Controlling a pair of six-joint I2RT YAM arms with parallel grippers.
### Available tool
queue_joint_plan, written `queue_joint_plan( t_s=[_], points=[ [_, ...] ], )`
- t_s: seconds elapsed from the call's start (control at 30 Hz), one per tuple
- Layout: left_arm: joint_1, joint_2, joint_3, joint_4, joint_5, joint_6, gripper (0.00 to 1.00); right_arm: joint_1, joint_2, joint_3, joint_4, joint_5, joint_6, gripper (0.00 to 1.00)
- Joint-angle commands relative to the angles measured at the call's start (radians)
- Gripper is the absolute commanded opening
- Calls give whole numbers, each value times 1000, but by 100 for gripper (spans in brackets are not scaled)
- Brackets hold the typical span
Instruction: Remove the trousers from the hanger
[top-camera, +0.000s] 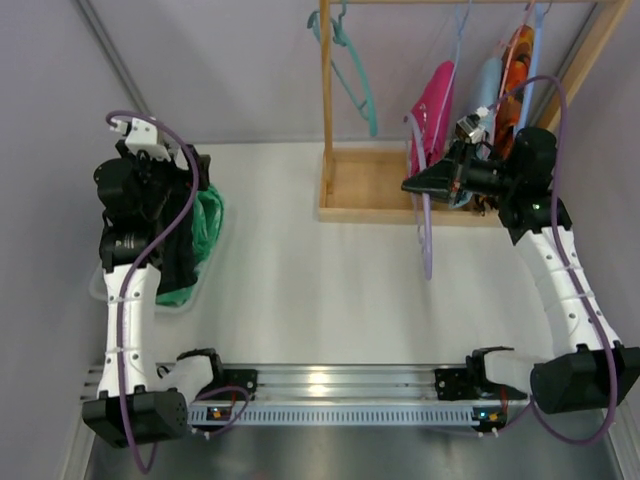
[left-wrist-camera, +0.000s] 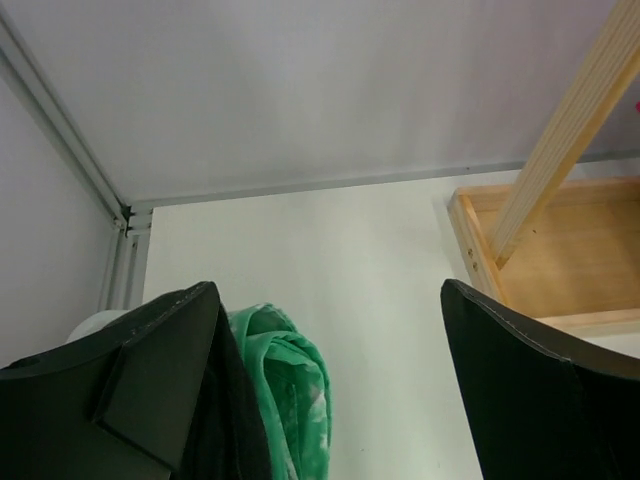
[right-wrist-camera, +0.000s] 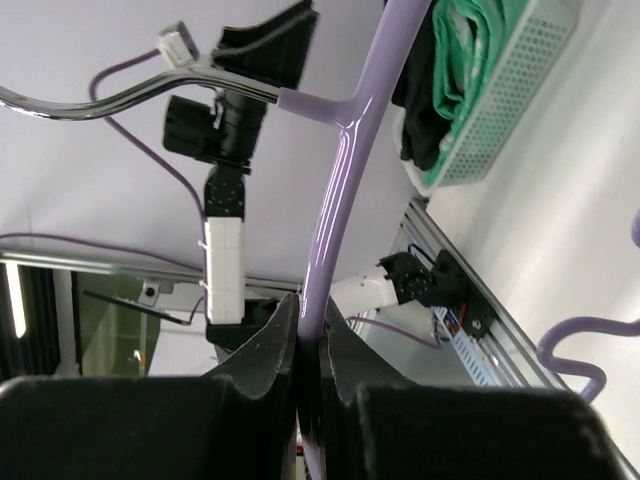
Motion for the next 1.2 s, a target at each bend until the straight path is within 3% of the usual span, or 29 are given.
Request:
queue_joint_plan(
  t_s=[0.0,0.17,0.37,0.6,0.87,1.17],
  points=[
    [-37,-9,58,18,23,-21,99,-8,33,139,167,-3,72,0],
    [-51,-5,94,17,29,-39,99,-5,106,300,164,104,89,0],
    [-85,-2,146,41,99,-85,99,20,330,579,92,193,89,0],
    [-206,43,227,55,119,-117,99,57,522,806,71,218,88,0],
    [-260,78,232,55,123,-130,99,57,674,1056,71,299,81,0],
    [-260,90,224,55,103,-136,98,60,739,1087,2,415,66,0]
  ],
)
